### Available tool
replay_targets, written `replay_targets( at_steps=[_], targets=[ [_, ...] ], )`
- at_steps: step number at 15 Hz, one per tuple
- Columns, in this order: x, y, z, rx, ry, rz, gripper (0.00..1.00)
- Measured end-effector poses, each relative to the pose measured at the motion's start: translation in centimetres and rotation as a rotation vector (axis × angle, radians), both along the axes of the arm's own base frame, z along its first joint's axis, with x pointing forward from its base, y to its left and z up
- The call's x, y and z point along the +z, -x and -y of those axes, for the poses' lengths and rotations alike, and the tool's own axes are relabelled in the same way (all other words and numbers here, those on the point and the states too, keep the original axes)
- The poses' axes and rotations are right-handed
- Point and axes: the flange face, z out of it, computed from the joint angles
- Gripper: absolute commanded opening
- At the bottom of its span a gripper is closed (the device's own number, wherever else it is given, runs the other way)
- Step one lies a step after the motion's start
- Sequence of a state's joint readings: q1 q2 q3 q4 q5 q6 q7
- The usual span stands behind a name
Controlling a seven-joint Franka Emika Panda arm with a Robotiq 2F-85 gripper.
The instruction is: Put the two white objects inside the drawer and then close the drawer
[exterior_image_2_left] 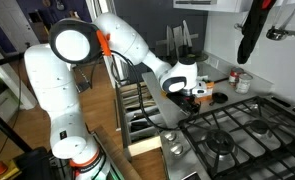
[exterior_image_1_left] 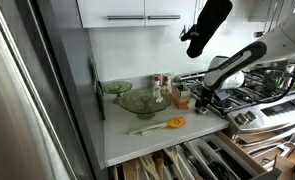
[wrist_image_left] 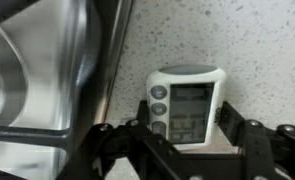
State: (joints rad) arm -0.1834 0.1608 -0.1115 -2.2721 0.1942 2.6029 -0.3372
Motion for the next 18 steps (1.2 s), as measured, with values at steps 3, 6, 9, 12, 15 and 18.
replay_targets(
  at_steps=[3, 6, 9, 12, 15, 18],
  targets=[
    [0.5, 0.5, 0.2, -0.013, -0.002, 0.003, 0.45],
    [1.3, 2.1, 0.0, -0.033, -0.021, -0.017, 0.45],
    [2.0, 5.0, -1.0, -0.037, -0.06, -0.061, 0.45],
    [2.2, 8.3, -2.4, -0.044, -0.115, -0.11, 0.45],
    [1.8, 11.4, -4.0, -0.048, -0.179, -0.171, 0.45],
    [1.1, 13.7, -5.4, -0.053, -0.234, -0.228, 0.45]
  ],
)
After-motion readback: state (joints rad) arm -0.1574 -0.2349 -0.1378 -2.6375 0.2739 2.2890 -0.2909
